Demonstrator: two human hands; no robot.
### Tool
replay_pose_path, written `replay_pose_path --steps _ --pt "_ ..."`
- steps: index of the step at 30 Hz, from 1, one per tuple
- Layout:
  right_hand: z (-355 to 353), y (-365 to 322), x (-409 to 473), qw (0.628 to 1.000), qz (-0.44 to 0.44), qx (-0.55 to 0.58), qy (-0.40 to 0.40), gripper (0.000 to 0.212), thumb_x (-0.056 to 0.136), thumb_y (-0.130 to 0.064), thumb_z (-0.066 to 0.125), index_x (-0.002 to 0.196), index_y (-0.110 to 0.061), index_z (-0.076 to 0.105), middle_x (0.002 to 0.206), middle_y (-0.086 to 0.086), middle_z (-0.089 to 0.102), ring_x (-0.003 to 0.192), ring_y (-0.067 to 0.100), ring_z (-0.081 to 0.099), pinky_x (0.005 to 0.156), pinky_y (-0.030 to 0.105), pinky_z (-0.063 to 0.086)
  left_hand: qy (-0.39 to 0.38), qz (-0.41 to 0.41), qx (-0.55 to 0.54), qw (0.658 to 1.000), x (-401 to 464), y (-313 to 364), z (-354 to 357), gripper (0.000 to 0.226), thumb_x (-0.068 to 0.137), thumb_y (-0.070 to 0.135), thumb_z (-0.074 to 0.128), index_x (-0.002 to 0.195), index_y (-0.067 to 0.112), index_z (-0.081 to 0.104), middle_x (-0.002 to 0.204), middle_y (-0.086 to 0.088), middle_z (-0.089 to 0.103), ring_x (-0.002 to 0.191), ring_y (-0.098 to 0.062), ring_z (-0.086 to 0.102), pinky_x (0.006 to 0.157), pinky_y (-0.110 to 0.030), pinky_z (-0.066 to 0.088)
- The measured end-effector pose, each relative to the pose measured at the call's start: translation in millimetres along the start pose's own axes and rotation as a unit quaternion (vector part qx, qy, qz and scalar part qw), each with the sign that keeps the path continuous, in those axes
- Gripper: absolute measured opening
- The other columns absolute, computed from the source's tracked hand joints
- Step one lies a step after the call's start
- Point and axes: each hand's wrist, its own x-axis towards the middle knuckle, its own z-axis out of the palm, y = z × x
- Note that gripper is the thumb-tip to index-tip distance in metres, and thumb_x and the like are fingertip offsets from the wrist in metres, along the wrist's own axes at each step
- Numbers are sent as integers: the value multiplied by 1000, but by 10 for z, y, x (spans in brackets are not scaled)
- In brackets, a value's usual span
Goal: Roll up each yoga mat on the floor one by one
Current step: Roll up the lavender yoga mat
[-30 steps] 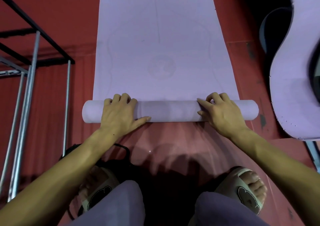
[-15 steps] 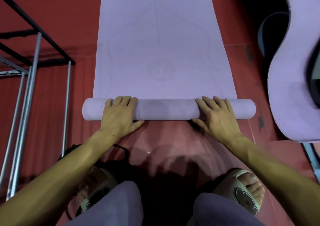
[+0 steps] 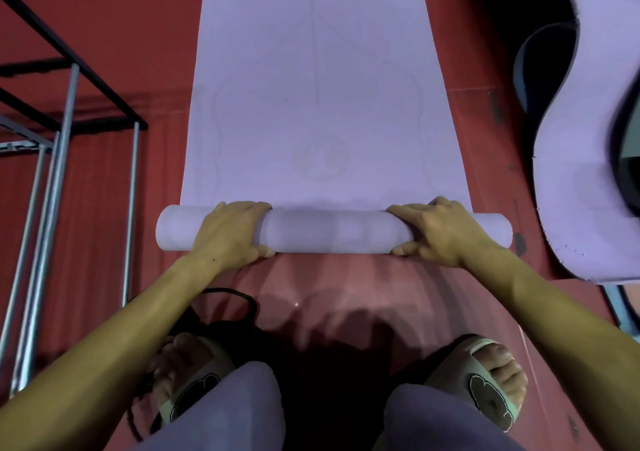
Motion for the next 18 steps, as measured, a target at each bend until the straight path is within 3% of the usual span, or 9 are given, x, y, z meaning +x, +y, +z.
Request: replay_pose_path --steps 3,6,10,12,14,16,18 --pt "-32 -70 -110 999 -9 25 -47 88 72 -87 45 151 -49 41 140 -15 65 109 32 65 91 46 52 -56 -3 -2 998 -83 1 -27 72 66 58 83 132 46 57 116 21 66 107 -13 64 88 -30 45" --pt "32 -95 -225 995 -27 42 -86 86 79 -80 63 156 -49 37 145 -15 61 123 24 62 97 42 51 -113 -8 5 994 -193 47 -18 62 65 57 78 123 51 56 101 23 64 98 -11 67 78 -29 47" --pt "110 -46 -287 982 -43 93 -158 82 80 -72 73 152 -52 40 150 -27 52 130 16 57 105 37 46 -149 13 -6 989 -347 114 5 59 73 49 76 128 50 52 106 24 61 109 -10 66 90 -32 44" --pt "120 -31 -298 977 -38 110 -179 80 77 -72 73 149 -56 40 146 -30 54 128 14 58 104 38 47 -165 14 -19 986 -364 125 11 64 76 48 76 133 50 49 109 26 57 118 -10 62 108 -38 40" --pt "84 -40 -292 975 -32 109 -188 80 78 -73 72 148 -58 39 147 -31 53 129 14 58 104 39 47 -190 16 -30 981 -357 120 10 78 77 46 77 145 51 39 129 23 56 132 -14 53 121 -51 27" --pt "18 -59 -271 973 -27 106 -201 81 79 -73 73 150 -59 36 150 -33 49 134 14 54 106 41 46 -192 33 -40 980 -355 106 18 96 77 43 79 155 53 24 151 18 43 139 -18 46 121 -60 21" --pt "-53 -70 -236 971 -22 100 -214 85 80 -71 74 154 -59 33 155 -33 41 141 12 47 107 43 44 -175 30 -62 982 -353 98 5 103 76 41 84 157 49 21 154 14 34 138 -21 44 120 -61 20"
